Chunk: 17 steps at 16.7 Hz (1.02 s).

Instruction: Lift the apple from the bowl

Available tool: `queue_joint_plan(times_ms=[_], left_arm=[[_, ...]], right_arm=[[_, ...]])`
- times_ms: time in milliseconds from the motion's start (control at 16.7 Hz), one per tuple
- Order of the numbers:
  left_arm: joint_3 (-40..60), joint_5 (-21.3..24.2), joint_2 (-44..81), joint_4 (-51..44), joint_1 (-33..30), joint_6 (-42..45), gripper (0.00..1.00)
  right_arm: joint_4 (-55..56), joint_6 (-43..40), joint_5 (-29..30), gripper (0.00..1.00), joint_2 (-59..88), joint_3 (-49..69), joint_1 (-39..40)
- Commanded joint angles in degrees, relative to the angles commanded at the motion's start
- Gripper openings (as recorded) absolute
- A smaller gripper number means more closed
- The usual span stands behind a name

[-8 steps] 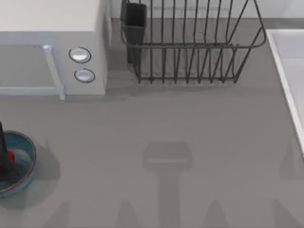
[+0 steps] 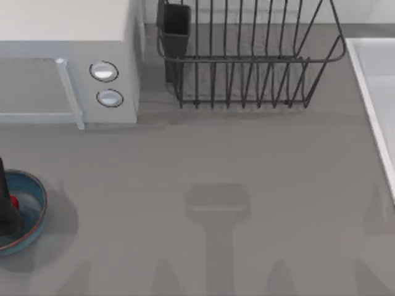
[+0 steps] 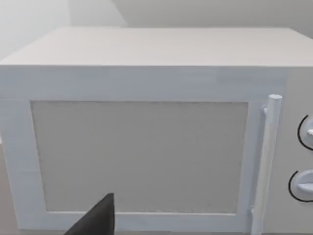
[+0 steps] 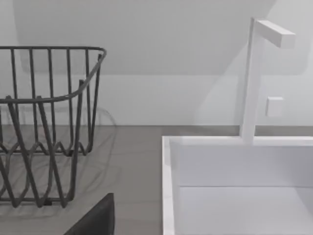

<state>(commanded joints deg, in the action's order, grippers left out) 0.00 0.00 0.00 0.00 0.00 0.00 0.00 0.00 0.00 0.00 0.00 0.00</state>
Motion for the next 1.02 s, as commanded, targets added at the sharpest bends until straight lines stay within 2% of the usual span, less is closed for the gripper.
queue_joint_plan(times_ms=[1020], left_arm=[[0.6, 0.0, 0.7, -0.6, 0.0, 0.1, 1.00]], right_arm=[[0.0, 0.0, 0.0, 1.00, 0.0, 0.0, 0.0]])
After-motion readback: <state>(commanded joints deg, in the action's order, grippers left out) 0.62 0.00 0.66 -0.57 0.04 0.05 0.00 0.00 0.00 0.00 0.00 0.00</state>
